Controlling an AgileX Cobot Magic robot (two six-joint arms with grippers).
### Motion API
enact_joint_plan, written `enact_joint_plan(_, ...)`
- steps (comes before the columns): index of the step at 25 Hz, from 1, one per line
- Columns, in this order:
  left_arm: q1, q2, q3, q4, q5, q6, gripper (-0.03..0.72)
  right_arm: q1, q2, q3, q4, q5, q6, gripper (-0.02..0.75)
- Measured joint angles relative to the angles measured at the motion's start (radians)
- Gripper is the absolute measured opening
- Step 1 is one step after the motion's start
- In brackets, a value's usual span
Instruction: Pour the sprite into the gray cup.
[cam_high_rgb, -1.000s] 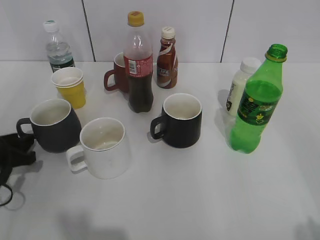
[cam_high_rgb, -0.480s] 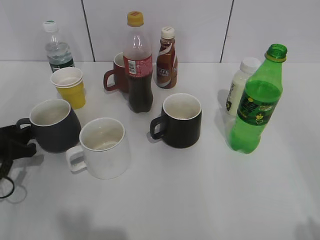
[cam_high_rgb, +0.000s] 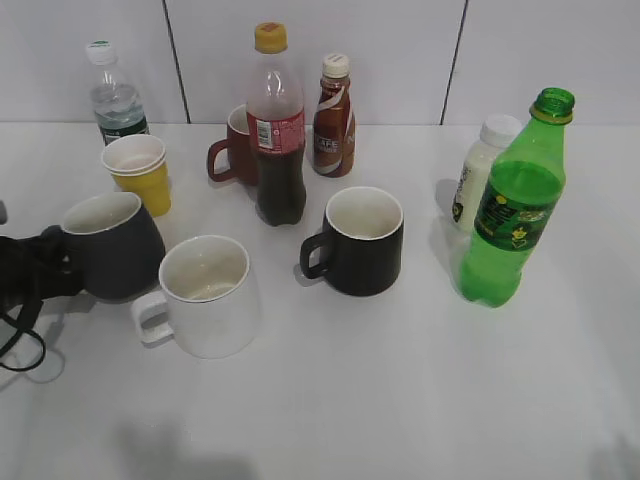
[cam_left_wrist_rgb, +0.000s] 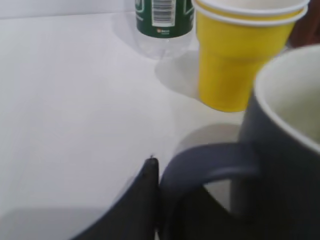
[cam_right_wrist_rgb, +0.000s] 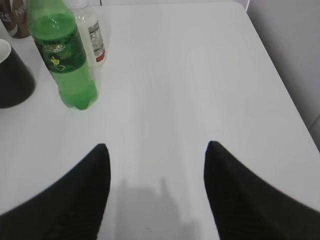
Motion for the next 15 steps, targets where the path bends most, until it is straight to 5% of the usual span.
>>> enact_joint_plan(6, 0.0, -0.002, -0.007, 0.041, 0.012, 0.004, 0.05, 0.0, 0.0, 0.0, 0.014, 0.0, -0.001, 0.447)
enact_joint_plan(11, 0.0, -0.093, 0.015, 0.044, 0.037, 0.01, 0.05, 0.0, 0.021, -0.01, 0.147, -0.023, -0.143, 0.447)
enact_joint_plan(15, 0.0, -0.225, 0.05, 0.046, 0.032, 0.01, 0.05, 0.0, 0.166, -0.003, 0.251, -0.284, -0.243, 0.447)
